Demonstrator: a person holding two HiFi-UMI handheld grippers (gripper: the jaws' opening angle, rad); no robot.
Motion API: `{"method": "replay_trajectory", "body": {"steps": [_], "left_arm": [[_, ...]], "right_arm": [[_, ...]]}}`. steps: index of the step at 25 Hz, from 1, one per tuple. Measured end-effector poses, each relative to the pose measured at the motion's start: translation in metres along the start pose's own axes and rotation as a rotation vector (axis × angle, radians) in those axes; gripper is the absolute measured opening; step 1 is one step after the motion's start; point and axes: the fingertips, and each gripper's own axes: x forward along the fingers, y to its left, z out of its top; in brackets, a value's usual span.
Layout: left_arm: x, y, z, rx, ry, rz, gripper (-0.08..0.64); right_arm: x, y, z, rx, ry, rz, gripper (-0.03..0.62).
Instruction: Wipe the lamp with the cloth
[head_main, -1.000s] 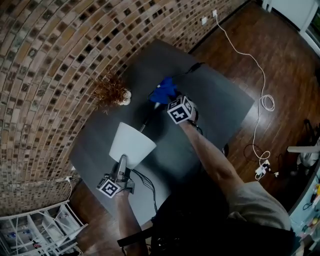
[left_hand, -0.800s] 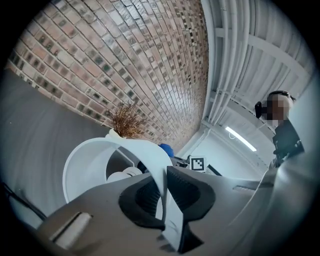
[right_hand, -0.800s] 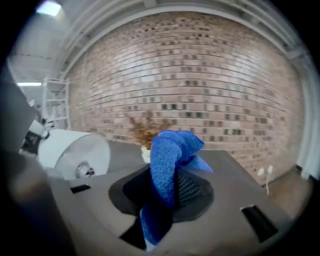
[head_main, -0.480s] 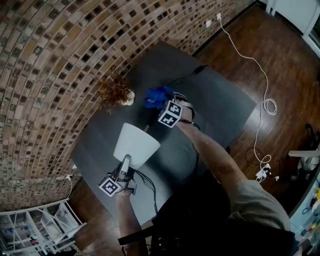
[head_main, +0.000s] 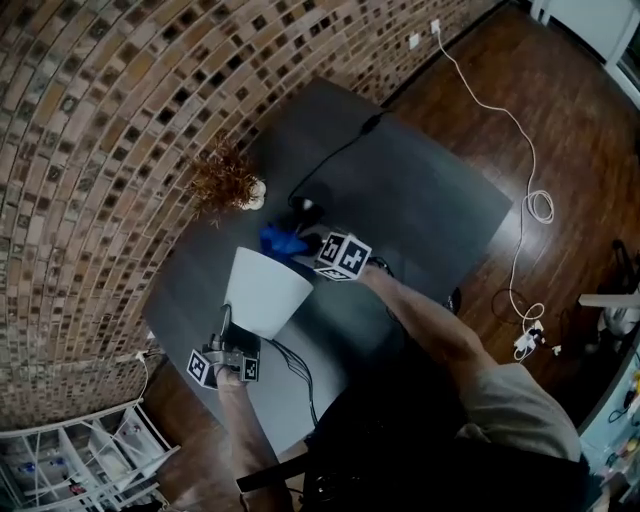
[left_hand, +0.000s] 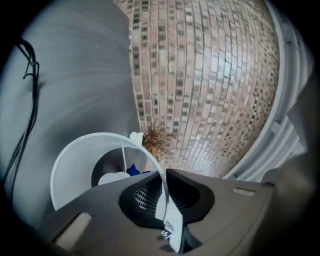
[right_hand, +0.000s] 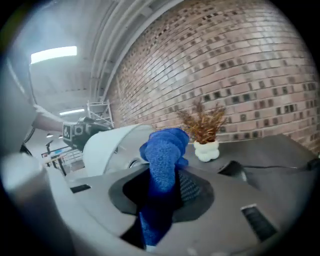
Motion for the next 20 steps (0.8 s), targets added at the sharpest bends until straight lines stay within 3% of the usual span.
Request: {"method": "replay_trajectory", "body": {"steps": [2,4,7,10,13,14,15,16,18,20], "left_arm": [[-0.002,0.003,0.008,-0.01,-0.025,0.021,0.026],[-0.001,0.006,0.011,0.007,-0.024,0.04,0.031],[0.004,0.004,0.009,0.013,-0.009,0.056,0.032],[0.005,0.005,0.012,0.028,0.001,0.064,0.035],[0.01,0.006,0.02,0.045,-0.015,0.061,0.045],[0.011,0.006,0.023,0.053,-0.02,0.066,0.062],[0.012,0.007,0.025,0.061,-0.025,0.076,0.076],[0.012,0.007,0.027,0.07,-0.03,0.087,0.097],[0.013,0.01,0.033,0.079,-0.048,0.102,0.137],[0.013,0.011,0.037,0.074,-0.069,0.102,0.146]], "right_arm": [[0.02,0.007,-0.01,-0.038,0.031,0.015,0.1],[0.021,-0.017,-0.017,-0.012,0.031,-0.046,0.1],[-0.004,-0.088,-0.033,0.137,0.034,-0.25,0.1],[-0.032,-0.134,-0.042,0.176,0.043,-0.382,0.101],[-0.085,-0.174,-0.043,0.254,0.045,-0.652,0.098],[-0.098,-0.18,-0.042,0.294,0.01,-0.7,0.098],[-0.101,-0.175,-0.037,0.311,-0.038,-0.681,0.098],[-0.093,-0.158,-0.028,0.3,-0.087,-0.598,0.098],[-0.056,-0.099,-0.006,0.241,-0.148,-0.32,0.098],[-0.012,-0.031,-0.002,0.175,-0.127,-0.045,0.1]]}}
